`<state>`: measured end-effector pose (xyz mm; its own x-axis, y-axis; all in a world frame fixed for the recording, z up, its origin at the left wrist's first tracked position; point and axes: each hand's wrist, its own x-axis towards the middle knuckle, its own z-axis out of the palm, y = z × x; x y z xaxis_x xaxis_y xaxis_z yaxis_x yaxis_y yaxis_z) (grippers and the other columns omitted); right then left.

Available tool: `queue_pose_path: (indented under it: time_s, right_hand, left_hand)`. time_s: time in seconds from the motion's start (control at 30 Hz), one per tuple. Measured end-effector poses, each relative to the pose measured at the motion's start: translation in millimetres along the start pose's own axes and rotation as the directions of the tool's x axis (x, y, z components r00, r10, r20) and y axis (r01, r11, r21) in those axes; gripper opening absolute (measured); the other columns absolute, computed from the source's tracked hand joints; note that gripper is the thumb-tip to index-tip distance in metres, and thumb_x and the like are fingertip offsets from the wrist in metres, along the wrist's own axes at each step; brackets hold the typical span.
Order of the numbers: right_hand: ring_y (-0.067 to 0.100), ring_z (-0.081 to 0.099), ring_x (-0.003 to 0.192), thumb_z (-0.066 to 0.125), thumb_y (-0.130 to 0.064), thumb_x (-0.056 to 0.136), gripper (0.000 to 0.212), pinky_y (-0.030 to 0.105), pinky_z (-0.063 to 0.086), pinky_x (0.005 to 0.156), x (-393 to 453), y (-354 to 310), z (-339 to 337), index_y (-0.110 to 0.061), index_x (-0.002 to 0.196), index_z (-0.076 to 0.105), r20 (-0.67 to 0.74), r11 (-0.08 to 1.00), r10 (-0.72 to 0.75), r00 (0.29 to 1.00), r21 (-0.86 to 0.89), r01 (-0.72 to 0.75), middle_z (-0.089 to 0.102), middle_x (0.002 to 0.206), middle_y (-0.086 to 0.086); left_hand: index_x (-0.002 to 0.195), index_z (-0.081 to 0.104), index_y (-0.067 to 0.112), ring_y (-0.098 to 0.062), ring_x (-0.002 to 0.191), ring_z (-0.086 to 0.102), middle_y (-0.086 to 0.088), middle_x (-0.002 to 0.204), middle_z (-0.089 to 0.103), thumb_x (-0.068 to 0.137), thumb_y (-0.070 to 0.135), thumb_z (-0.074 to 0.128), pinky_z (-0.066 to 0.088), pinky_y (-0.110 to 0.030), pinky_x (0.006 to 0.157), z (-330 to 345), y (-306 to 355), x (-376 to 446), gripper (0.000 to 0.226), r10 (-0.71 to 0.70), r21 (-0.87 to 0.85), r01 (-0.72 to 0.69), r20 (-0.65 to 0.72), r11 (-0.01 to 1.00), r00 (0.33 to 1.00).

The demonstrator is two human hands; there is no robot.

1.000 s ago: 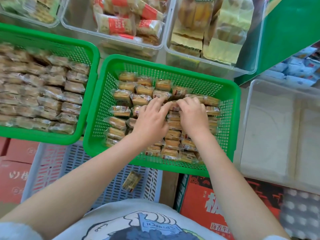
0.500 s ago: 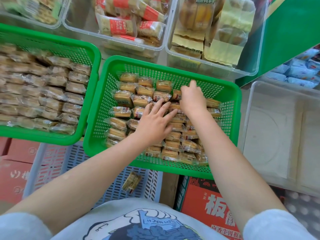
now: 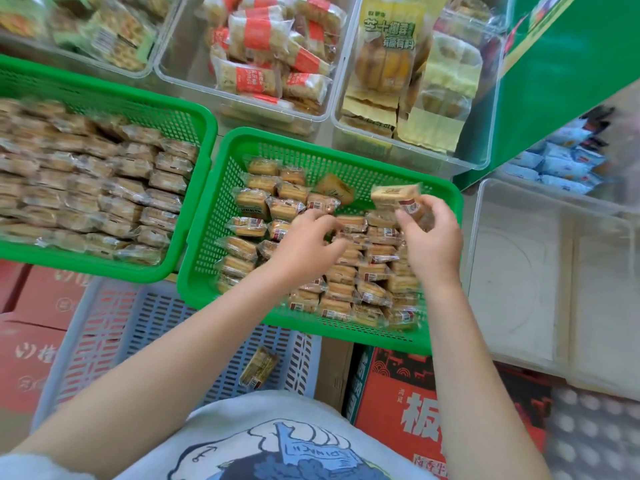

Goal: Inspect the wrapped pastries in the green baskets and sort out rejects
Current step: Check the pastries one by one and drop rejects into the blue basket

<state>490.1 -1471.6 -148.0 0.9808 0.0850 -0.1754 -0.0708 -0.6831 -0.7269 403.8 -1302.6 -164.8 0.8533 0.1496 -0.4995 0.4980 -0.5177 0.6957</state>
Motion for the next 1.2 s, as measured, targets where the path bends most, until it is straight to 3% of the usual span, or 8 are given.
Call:
queue_pose_path:
  time_s: [0.13,0.27,0.4,0.5,0.6,0.77,0.97,1.2]
  right_hand:
    - [0.011,0.065,0.104,0.071,-0.041,0.087,0.041,0.037,0.055,0.093,-42,-4,-18,-0.023,0.123,0.061,0.090,0.916,0.169,0.982,0.354,-0.190,0.069,0.111,-0.006]
    - [0.032,0.069,0.098,0.061,-0.015,0.096,0.030,0.038,0.060,0.078,-85,-16,-31,-0.007,0.125,0.056,0.384,0.609,0.082,0.920,0.711,-0.352,0.067,0.120,0.019]
    - [0.029,0.069,0.086,0.057,-0.014,0.098,0.024,0.032,0.059,0.068,-119,-21,-41,-0.009,0.122,0.059,0.415,0.626,0.012,0.910,0.706,-0.331,0.070,0.112,0.016]
    - [0.031,0.068,0.091,0.066,-0.025,0.089,0.039,0.031,0.056,0.067,-142,-21,-45,-0.010,0.124,0.058,0.377,0.672,0.036,0.926,0.676,-0.301,0.068,0.117,0.019]
    - [0.031,0.071,0.094,0.065,-0.032,0.095,0.029,0.036,0.057,0.071,-162,-20,-48,-0.015,0.116,0.055,0.294,0.784,0.054,0.954,0.579,-0.223,0.074,0.107,0.009]
    - [0.020,0.071,0.085,0.044,-0.039,0.102,0.035,0.035,0.058,0.064,-190,-22,-50,-0.006,0.107,0.055,0.236,0.829,0.026,0.971,0.538,-0.153,0.073,0.099,0.008]
    - [0.025,0.058,0.072,0.043,-0.044,0.101,0.032,0.043,0.052,0.065,-207,-21,-52,-0.017,0.089,0.056,-0.004,0.945,-0.121,0.993,0.304,0.116,0.064,0.082,0.013]
    - [0.019,0.057,0.069,0.052,-0.025,0.103,0.015,0.042,0.050,0.057,-219,-22,-45,-0.020,0.089,0.056,-0.196,0.898,-0.297,0.935,0.275,0.343,0.062,0.078,0.002]
  left_hand:
    - [0.133,0.058,0.028,-0.010,0.118,0.059,0.008,0.130,0.061,0.101,0.032,0.055,0.047,-0.035,0.105,-12,7,-32,0.033,-0.041,-0.347,0.030,-0.023,0.937,0.999]
    - [0.129,0.063,0.030,-0.014,0.107,0.069,0.005,0.116,0.072,0.094,0.033,0.064,0.057,-0.036,0.091,-17,20,-70,0.034,0.052,-0.768,-0.014,0.025,0.640,0.998]
    - [0.104,0.072,0.019,-0.014,0.089,0.070,0.002,0.094,0.076,0.085,0.025,0.071,0.058,-0.028,0.068,-18,32,-108,0.020,0.052,-0.846,-0.106,-0.092,0.523,0.994]
    - [0.099,0.073,0.017,-0.014,0.084,0.071,-0.001,0.090,0.075,0.094,0.014,0.068,0.058,-0.025,0.062,-16,33,-131,0.008,0.042,-0.771,-0.169,-0.181,0.615,0.983]
    - [0.094,0.073,0.017,-0.017,0.079,0.072,-0.005,0.092,0.074,0.095,0.008,0.066,0.060,-0.026,0.059,-10,30,-146,0.012,-0.004,-0.636,-0.190,-0.290,0.748,0.957]
    - [0.120,0.072,0.016,-0.015,0.088,0.073,-0.002,0.101,0.075,0.088,-0.001,0.063,0.061,-0.030,0.077,-1,19,-165,0.038,0.031,-0.442,-0.136,-0.236,0.887,0.971]
    - [0.106,0.075,0.016,-0.024,0.102,0.072,-0.010,0.109,0.076,0.100,0.006,0.056,0.058,-0.040,0.089,4,13,-183,0.022,-0.003,-0.812,-0.047,-0.060,0.582,0.998]
    - [0.100,0.071,0.012,-0.024,0.088,0.069,-0.019,0.103,0.073,0.101,0.016,0.059,0.061,-0.042,0.081,13,12,-187,0.013,-0.114,-0.767,-0.126,-0.252,0.629,0.961]
